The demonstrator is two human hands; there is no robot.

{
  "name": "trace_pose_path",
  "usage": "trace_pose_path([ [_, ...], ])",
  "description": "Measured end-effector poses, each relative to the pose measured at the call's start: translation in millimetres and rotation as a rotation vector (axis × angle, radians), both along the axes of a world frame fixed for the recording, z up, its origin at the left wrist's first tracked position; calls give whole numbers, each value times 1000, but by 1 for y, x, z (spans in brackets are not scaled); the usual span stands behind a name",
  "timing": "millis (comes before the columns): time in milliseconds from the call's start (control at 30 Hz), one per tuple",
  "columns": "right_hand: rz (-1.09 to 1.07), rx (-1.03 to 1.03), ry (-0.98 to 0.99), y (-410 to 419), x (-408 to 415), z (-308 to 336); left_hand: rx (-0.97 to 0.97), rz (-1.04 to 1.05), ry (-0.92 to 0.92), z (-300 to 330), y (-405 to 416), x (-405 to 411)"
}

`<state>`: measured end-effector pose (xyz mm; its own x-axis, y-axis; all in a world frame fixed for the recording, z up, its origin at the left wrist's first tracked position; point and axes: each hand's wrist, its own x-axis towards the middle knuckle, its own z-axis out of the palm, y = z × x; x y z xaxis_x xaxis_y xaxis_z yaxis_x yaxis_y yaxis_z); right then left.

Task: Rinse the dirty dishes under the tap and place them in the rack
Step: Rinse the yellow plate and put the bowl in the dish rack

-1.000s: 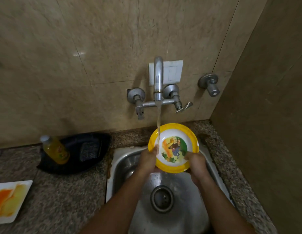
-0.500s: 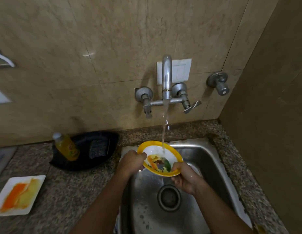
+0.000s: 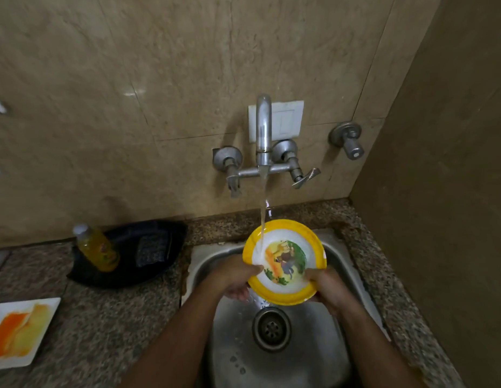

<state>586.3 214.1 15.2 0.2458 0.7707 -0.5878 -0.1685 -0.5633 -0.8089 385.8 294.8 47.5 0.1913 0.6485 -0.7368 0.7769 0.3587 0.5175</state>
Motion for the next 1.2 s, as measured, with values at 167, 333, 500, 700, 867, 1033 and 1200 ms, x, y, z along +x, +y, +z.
trace_pose_path([
  [167,4,190,-66,13,-22,-5,426,295,114,-4,15,-17],
  [333,175,467,-404,26,-33,-3,79,798,-598,16,12,-11],
  [500,351,681,-1130,27,-33,2,-170,1010,-997,26,13,-7],
  [700,677,577,-972,13,-26,4,-29,977,-864,16,14,1],
  [867,584,752,-1067,35,-57,18,293,813,-570,14,-2,32],
  [1033,362,443,-1038,83,-66,21,476,612,-431,14,-12,34],
  [1200,518,654,-1268,57,-80,23,453,715,-522,14,-6,31],
])
